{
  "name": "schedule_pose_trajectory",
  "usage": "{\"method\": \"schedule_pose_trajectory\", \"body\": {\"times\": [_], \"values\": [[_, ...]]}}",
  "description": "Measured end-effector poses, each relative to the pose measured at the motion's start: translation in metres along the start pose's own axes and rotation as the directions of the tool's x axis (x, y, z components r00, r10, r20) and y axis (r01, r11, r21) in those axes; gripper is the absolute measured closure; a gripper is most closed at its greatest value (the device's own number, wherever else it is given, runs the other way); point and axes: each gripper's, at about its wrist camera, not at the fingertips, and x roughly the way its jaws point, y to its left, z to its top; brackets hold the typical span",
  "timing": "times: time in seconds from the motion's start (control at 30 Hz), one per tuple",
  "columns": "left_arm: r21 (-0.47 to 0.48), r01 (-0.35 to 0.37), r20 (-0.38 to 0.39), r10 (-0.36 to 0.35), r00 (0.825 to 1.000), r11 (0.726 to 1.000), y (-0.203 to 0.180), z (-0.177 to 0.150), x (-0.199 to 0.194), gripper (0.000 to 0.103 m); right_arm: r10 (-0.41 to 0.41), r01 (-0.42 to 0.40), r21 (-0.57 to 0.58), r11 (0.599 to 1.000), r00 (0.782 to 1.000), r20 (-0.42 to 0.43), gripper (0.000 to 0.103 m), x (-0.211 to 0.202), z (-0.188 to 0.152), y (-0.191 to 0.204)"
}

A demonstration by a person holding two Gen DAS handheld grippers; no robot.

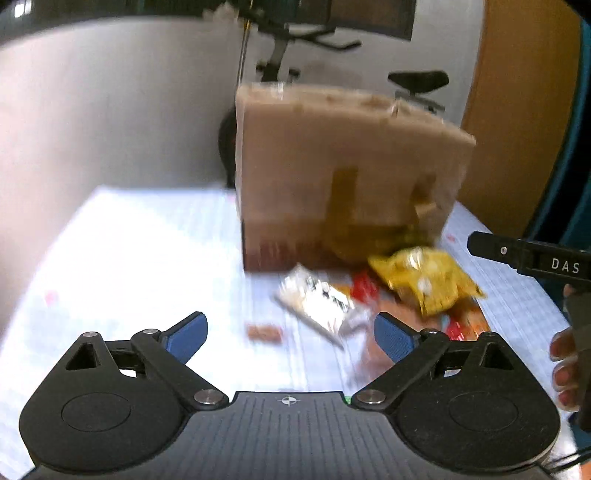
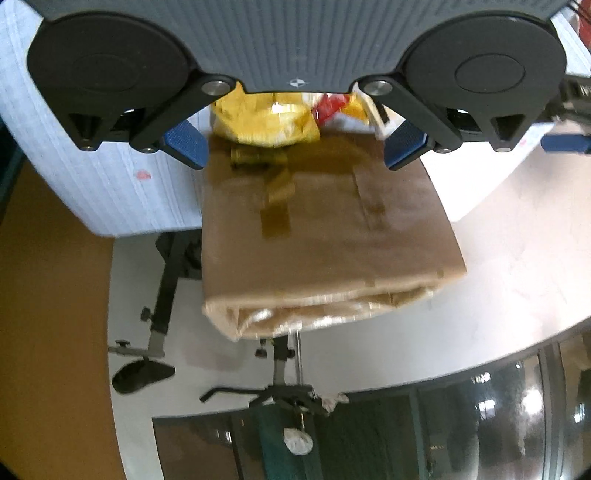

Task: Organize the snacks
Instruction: 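Grasp the green triangle-chip bag with the left tool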

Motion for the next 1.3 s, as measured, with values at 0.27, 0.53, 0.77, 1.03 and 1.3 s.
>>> {"method": "schedule_pose_trajectory", "body": {"times": [0.27, 0.53, 0.77, 1.03, 1.3], "values": [[-0.125, 0.01, -0.05, -0.017, 0.999, 0.992, 0.023, -0.018, 0.001, 0.005, -0.017, 0.015, -0.025, 1.0, 0.998, -0.056, 0.0, 0.003, -0.026, -0.002], [-0.193, -0.062, -0.132, 0.037, 0.991, 0.979, 0.042, -0.05, -0.009, 0.005, -0.02, 0.02, -0.008, 1.0, 0.999, -0.049, 0.0, 0.002, -0.028, -0.004], [-0.202, 0.002, -0.191, -0.042, 0.981, 0.979, 0.034, -0.069, 0.0, 0.005, -0.032, 0.032, 0.01, 0.999, 0.997, -0.066, 0.0, 0.008, -0.032, -0.009], [-0.172, 0.026, -0.214, -0.063, 0.975, 0.985, 0.018, -0.077, 0.013, 0.004, -0.036, 0.037, 0.013, 0.999, 0.995, -0.088, 0.0, 0.012, -0.039, -0.015], [-0.165, 0.039, -0.222, -0.075, 0.972, 0.986, 0.011, -0.073, 0.032, 0.008, -0.042, 0.044, 0.013, 0.999, 0.994, -0.101, 0.0, 0.017, -0.041, -0.018]]}}
